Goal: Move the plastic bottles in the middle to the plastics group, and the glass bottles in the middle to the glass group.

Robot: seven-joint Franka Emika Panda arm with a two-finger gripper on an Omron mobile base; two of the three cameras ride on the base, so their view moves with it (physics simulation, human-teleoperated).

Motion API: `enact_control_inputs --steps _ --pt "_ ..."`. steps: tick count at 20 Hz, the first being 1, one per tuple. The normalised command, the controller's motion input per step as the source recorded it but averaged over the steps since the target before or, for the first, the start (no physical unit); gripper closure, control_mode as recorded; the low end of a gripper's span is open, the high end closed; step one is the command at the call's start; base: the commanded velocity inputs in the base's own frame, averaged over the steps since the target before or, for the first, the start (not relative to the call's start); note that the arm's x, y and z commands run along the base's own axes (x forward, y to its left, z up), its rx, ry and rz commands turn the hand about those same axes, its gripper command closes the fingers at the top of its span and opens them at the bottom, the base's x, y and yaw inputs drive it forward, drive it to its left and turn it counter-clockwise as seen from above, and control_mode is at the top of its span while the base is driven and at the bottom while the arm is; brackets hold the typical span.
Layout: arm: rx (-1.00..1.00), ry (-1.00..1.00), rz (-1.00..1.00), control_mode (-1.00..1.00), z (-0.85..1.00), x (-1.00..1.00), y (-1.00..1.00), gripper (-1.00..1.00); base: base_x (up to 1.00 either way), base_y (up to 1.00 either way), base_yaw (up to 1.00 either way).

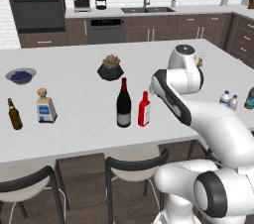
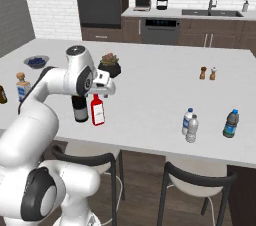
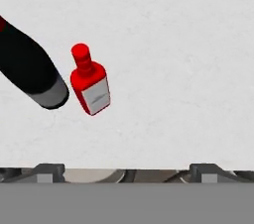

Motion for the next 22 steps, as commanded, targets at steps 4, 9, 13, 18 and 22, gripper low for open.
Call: enact_control_inputs --steps 4,9,13,18,22 --pt "0.00 -0.05 0.00 -1.00 0.34 -0.11 0.44 -1.00 0.00 0.00 0.00" --pt "0.00 -0.07 0.00 -1.00 0.30 -0.04 0.50 -1.00 0.00 0.00 0.00" --pt "0.00 -0.03 0.05 -1.00 0.02 0.00 0.53 -1.00 0.00 0.00 0.00" --pt "0.00 0.00 0.05 -1.00 0.09 0.00 0.53 -1.00 0.00 0.00 0.00" --pt "0.00 0.00 0.04 -1.00 0.10 0.00 0.53 -1.00 0.00 0.00 0.00"
